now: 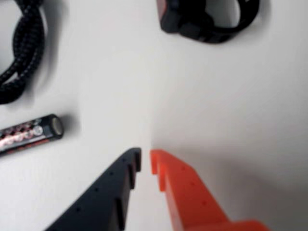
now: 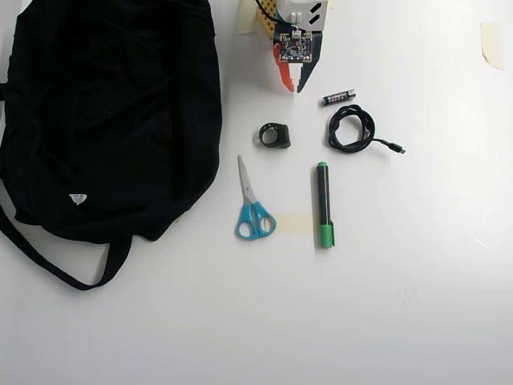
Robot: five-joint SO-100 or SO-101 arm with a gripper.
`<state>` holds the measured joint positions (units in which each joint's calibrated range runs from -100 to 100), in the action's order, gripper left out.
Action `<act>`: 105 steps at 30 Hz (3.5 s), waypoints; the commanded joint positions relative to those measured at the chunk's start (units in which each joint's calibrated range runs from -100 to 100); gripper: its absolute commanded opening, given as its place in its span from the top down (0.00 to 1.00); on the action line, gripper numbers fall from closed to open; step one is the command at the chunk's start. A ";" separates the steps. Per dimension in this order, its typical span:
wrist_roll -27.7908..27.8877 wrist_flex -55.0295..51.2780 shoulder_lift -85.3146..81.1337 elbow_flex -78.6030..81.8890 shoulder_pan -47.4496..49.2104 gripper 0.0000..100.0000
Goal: Put the green marker into the black bag
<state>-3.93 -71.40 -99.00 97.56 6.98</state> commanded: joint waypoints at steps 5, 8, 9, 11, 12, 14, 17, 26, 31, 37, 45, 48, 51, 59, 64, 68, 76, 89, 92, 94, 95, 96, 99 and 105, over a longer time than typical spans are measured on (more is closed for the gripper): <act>-0.11 -0.52 -0.58 1.72 -0.17 0.98; -0.11 -0.52 -0.58 1.72 -0.17 0.98; -0.11 -0.52 -0.58 1.72 -0.10 0.98; -0.11 -0.52 -0.58 1.72 -0.02 0.98; -0.21 -0.52 -0.58 1.72 -0.02 0.98; -0.37 -0.52 -0.58 1.72 0.05 0.98; -0.42 -0.43 -0.58 1.72 0.13 0.98; -0.42 8.27 2.41 0.19 0.42 0.98; -0.42 20.24 16.02 -7.27 0.42 0.98; -0.42 25.41 32.03 -24.16 1.62 0.98; -0.47 25.67 45.48 -45.18 2.00 0.98; -0.47 25.67 49.88 -50.75 1.70 0.98; -0.47 25.67 54.19 -55.69 1.40 0.98; -0.47 25.67 65.31 -68.81 1.40 0.98; -0.47 25.67 71.53 -76.99 1.32 0.98; -0.42 25.67 76.51 -84.00 0.35 0.98; -0.42 25.93 85.48 -96.84 -1.07 0.98; -0.42 48.67 94.11 -97.38 -0.92 0.98; -0.42 53.06 96.02 -97.38 -0.92 0.98; -0.42 55.38 96.76 -97.38 -0.92 0.98; -0.42 56.24 96.85 -97.38 -0.92 0.98; -0.42 56.76 96.93 -97.38 -0.85 0.98; -0.47 57.02 97.01 -97.38 -1.00 0.98; -0.47 57.02 96.51 -97.38 -0.92 0.98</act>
<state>-4.42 -15.50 -1.62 2.20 5.66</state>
